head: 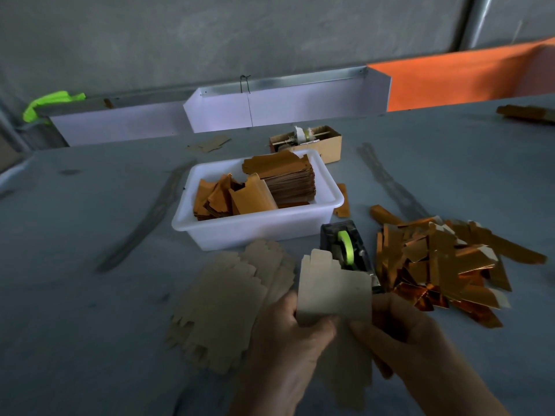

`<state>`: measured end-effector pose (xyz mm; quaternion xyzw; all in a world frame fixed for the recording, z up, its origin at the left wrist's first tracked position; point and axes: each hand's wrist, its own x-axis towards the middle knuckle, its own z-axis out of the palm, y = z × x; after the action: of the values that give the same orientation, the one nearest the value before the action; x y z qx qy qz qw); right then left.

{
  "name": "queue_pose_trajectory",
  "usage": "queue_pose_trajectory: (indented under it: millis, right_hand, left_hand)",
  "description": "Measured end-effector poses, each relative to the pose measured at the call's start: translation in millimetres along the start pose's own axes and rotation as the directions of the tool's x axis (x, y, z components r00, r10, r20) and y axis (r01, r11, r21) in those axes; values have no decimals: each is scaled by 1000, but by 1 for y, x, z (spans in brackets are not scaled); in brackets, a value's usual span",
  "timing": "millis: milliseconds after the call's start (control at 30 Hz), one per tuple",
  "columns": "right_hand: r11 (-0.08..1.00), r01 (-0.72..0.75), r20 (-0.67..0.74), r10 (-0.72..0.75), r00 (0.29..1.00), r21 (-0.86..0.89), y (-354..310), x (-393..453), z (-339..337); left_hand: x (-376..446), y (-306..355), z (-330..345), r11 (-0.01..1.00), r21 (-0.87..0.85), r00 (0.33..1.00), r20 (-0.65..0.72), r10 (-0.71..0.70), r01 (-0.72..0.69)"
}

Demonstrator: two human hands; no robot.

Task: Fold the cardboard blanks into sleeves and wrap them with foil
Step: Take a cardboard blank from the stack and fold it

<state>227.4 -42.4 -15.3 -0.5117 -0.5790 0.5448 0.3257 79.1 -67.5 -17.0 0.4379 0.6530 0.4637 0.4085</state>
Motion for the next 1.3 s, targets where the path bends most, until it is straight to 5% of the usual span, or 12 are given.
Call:
queue_pose_trajectory:
  millis: [167, 467, 600, 767, 1000, 1200, 1267, 1300]
  right_hand:
    - [989, 106, 16, -108, 994, 106, -10, -7, 9]
    - [994, 28, 80, -36, 996, 102, -7, -2, 8]
    - [998, 56, -114, -58, 992, -19, -3, -3, 3]
    - [961, -73, 35, 66, 997, 265, -4, -2, 5]
    - [954, -72, -104, 106, 989, 292, -2, 1, 10]
    - [945, -47, -150, 100, 984, 323, -1, 3, 15]
    - [921, -52, -133, 112, 985, 387, -1, 3, 15]
    - [921, -53, -131, 111, 985, 386, -1, 3, 16]
  left_hand:
    - [-5, 2, 7, 997, 66, 997, -69, 34, -29]
    - [-8, 6, -4, 995, -96, 978, 208, 24, -4]
    - [-7, 2, -5, 988, -147, 968, 250, -6, 44]
    - [-8, 2, -1, 989, -118, 958, 283, -55, 92]
    - [-14, 4, 8, 941, 327, 995, -21, 102, -89]
    - [-21, 9, 17, 862, 478, 947, -167, 276, -167]
    - [-23, 11, 20, 756, 624, 936, -110, 335, -197]
    - [-23, 12, 22, 618, 756, 931, -33, 364, -215]
